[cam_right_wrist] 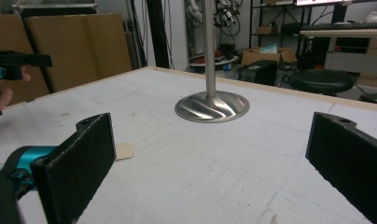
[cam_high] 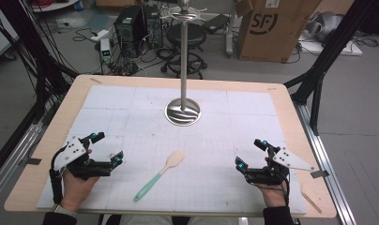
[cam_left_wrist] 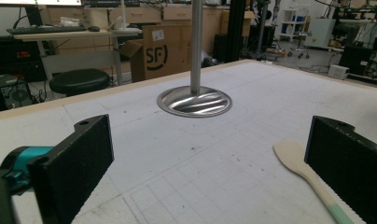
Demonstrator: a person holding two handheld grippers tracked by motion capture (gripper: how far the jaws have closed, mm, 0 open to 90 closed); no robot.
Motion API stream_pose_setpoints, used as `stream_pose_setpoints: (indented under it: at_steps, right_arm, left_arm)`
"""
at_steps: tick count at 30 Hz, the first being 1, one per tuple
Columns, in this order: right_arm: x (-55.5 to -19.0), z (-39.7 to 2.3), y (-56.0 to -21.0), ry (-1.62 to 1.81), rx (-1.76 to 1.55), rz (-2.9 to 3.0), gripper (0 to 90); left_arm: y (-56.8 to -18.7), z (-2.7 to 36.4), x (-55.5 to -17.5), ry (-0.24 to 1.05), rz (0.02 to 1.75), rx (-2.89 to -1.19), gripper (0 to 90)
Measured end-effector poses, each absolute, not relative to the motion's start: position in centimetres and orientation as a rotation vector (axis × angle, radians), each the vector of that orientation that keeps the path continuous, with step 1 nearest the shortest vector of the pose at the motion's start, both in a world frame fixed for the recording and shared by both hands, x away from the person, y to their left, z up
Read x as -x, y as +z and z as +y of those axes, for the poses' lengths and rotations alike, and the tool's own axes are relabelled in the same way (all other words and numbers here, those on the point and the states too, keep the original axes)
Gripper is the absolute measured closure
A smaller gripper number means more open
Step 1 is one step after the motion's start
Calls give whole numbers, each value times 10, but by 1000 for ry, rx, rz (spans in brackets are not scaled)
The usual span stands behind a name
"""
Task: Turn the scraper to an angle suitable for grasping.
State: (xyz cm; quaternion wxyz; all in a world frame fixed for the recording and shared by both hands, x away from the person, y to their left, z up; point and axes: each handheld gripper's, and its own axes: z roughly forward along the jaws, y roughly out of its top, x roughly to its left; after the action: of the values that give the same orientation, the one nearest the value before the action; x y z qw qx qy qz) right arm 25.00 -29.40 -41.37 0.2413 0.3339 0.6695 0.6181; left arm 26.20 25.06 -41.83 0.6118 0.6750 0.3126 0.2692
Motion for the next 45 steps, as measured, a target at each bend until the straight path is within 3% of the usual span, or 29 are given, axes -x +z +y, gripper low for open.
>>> stream_pose_setpoints:
  at_steps: [16,20,22,23,24,30,33,37,45]
  right_arm:
    - [-252,-293,-419,1671,-932,1863,2]
    - [-253,-293,-420,1667,-933,1870,2]
    - [-252,-293,-420,1668,-933,1864,2]
    - [-252,-293,-420,1668,-933,1864,2]
    - [-253,-293,-420,1667,-935,1861,2]
    - [-253,-294,-421,1664,-937,1862,2]
    - [-253,-293,-421,1662,-940,1868,2]
    - [-253,-293,-422,1659,-939,1866,2]
    - [-253,-293,-423,1651,-948,1876,2]
  left_arm:
    - [-420,240,-261,609,680,-1591,18]
    - [-420,235,-257,656,661,-1619,22]
    - [-419,236,-257,639,654,-1618,151]
    - [-419,237,-256,622,637,-1613,151]
    - [-419,238,-255,616,622,-1607,338]
    - [-420,236,-250,575,625,-1638,705]
    - [-421,231,-247,582,575,-1694,841]
    - [-423,223,-247,557,556,-1756,893]
    - [-424,209,-244,499,533,-1818,896]
